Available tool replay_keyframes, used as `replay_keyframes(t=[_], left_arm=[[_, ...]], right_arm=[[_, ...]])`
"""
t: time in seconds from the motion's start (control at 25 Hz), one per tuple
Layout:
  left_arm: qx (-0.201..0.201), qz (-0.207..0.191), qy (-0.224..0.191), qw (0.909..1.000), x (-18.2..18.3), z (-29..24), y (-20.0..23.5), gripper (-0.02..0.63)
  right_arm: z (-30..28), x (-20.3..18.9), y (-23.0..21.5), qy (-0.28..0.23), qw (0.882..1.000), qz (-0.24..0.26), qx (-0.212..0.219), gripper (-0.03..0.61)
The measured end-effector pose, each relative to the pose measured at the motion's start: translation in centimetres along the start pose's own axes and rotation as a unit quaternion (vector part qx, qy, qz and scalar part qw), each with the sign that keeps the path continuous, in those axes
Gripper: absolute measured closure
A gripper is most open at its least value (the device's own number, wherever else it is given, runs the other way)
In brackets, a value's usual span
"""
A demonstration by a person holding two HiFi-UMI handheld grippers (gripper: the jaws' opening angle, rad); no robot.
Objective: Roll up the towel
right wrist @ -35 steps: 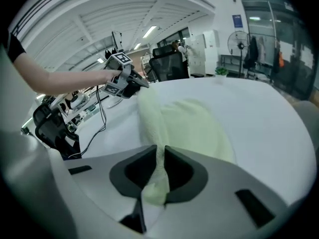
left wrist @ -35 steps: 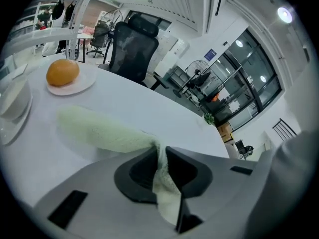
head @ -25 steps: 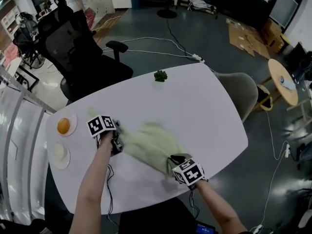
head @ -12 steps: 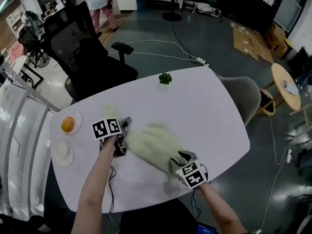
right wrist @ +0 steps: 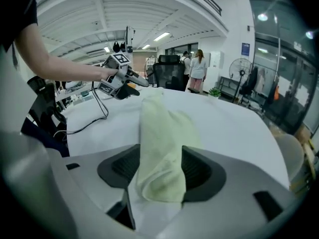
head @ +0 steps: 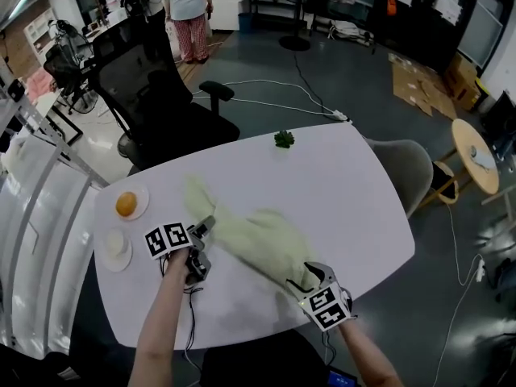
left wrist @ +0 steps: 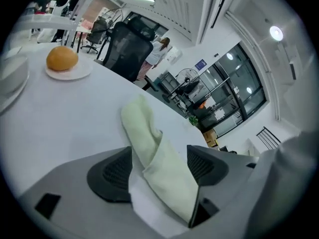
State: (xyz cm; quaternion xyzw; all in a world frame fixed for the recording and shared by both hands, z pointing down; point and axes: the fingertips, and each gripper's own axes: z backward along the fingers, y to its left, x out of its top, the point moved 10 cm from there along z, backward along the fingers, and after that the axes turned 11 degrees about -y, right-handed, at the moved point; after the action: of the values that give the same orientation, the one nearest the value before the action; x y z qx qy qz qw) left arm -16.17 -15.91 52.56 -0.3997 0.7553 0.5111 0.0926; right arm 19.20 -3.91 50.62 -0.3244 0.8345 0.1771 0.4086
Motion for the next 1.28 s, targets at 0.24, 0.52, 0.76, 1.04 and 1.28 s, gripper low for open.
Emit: replay_keyframes(t=[0.24, 0.52, 0.76, 1.04, 1.28], left_arm=[[0.013, 0.006, 0.016, 0.9998, -1.8, -0.4, 0.9, 0.261], [0.034, -0.028, 0.030, 0.9986, -3.4, -2.7, 0.0, 0.335], [0.066, -0.038, 0.013, 0.9970, -4.0, -3.5, 0.0, 0.425], [0.072, -0.067, 0.015, 0.9950, -2.7, -3.2, -2.3, 0.524], [0.069, -0.082, 0.018, 0.9941, -1.5, -4.6, -4.7, 0.539]], right_arm=[[-1.1, -1.6, 3.7, 0.019, 0.999, 0.046, 0.022, 0.303], [-2.8, -4.5, 5.2, 0.050, 0.993, 0.103, 0.012, 0.322], [-3.5, -5.4, 4.7, 0.069, 0.988, 0.133, -0.027, 0.433], [-1.7, -3.8, 3.1, 0.052, 0.995, 0.085, -0.018, 0.540], [-0.5, -2.2, -0.1, 0.026, 0.999, -0.042, 0.004, 0.540]])
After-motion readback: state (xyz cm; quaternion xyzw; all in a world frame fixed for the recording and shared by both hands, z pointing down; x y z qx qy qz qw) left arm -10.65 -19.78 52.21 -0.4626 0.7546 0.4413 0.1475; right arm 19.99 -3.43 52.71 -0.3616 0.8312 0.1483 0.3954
